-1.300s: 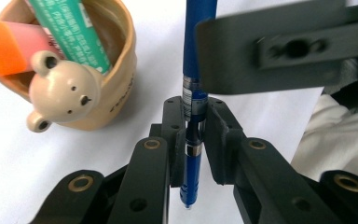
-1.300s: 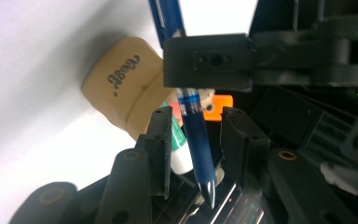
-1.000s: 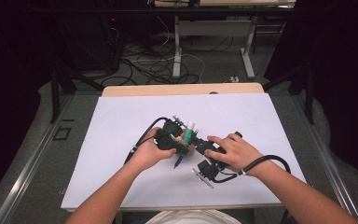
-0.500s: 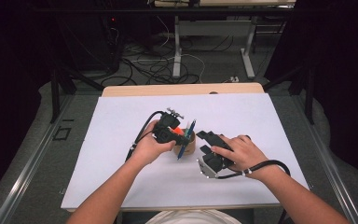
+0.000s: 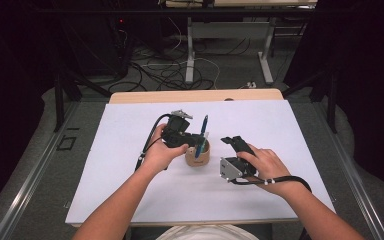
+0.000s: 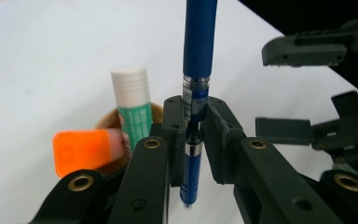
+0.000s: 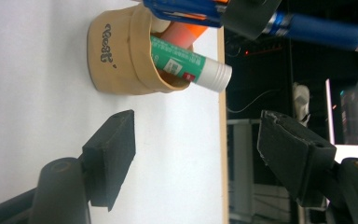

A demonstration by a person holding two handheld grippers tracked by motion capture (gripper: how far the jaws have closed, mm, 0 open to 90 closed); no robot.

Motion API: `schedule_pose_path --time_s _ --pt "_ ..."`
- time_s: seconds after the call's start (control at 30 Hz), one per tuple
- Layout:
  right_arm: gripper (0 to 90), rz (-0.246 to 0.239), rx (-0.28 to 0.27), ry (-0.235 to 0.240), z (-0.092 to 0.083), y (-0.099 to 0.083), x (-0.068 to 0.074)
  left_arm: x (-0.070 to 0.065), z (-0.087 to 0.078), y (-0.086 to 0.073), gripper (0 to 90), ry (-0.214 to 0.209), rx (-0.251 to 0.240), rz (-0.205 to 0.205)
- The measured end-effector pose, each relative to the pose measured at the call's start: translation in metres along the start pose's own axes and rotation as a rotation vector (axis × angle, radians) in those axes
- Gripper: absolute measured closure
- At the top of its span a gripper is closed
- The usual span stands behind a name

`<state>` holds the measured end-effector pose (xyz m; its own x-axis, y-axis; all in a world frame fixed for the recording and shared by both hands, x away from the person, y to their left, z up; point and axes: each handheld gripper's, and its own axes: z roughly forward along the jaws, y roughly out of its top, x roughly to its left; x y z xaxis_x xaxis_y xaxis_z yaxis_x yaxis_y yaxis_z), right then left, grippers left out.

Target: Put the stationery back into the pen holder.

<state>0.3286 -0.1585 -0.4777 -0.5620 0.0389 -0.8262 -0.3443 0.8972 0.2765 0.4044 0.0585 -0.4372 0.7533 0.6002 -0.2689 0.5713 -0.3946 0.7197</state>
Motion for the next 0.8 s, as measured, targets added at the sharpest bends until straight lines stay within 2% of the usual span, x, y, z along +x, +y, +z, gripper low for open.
schedule_pose_path --time_s 0.03,0.17,0.2,0.23,0.3,0.33,0.37,0.4,0.43,0.47,0.5,0.53,0.57,0.67,0.7,0.73,0.8 --pt "26.0 0.016 0.018 0.02 -0.001 -0.001 -0.002 0.0 0.0 0.0 79.5 0.006 -0.011 -0.002" --pt "24.4 0.118 0.028 0.039 -0.001 -0.006 0.0 0.001 0.001 0.0 79.5 0.022 -0.078 -0.005" --pt "23.8 0.126 0.026 0.039 0.0 -0.007 0.0 0.001 0.001 0.0 79.5 0.024 -0.09 -0.006" --pt "22.9 0.168 0.019 0.022 0.001 -0.007 0.003 0.002 0.001 0.0 79.5 0.031 -0.1 0.0" --pt "20.9 0.157 0.014 0.042 0.001 -0.009 0.0 0.002 0.002 0.0 79.5 0.038 -0.114 -0.003" --pt "20.8 0.176 0.001 0.026 0.003 -0.011 0.001 0.002 0.003 -0.001 79.5 0.041 -0.125 -0.002" --pt "20.4 0.167 0.043 0.029 0.0 -0.01 0.0 0.002 0.004 -0.001 79.5 0.046 -0.135 0.002" --pt "20.2 0.175 0.067 0.058 -0.001 -0.01 -0.001 0.002 0.005 -0.001 79.5 0.053 -0.145 0.003" --pt "20.0 0.187 0.0 0.026 0.004 -0.012 0.001 0.002 0.006 -0.002 79.5 0.055 -0.159 0.002" --pt "19.8 0.211 0.0 0.019 0.005 -0.012 0.003 0.002 0.006 -0.002 79.4 0.06 -0.164 0.002" --pt "19.5 0.196 0.043 0.027 0.002 -0.012 0.002 0.002 0.008 -0.003 79.4 0.062 -0.175 0.001" --pt "19.1 0.222 -0.024 0.016 0.007 -0.014 0.004 0.002 0.009 -0.003 79.4 0.064 -0.184 0.002" --pt "19.1 0.245 0.002 0.017 0.005 -0.014 0.006 0.001 0.01 -0.004 79.5 0.069 -0.188 0.0" --pt "18.9 0.236 -0.025 0.014 0.008 -0.015 0.006 0.0 0.014 -0.006 79.5 0.078 -0.209 -0.001" --pt "18.9 0.249 -0.005 0.014 0.007 -0.015 0.007 -0.001 0.016 -0.006 79.4 0.08 -0.214 -0.001" --pt "18.9 0.232 -0.004 0.013 0.007 -0.016 0.006 -0.001 0.017 -0.007 79.5 0.082 -0.225 -0.002" --pt "18.9 0.239 -0.019 0.014 0.009 -0.017 0.007 -0.002 0.02 -0.009 79.4 0.09 -0.231 -0.004"
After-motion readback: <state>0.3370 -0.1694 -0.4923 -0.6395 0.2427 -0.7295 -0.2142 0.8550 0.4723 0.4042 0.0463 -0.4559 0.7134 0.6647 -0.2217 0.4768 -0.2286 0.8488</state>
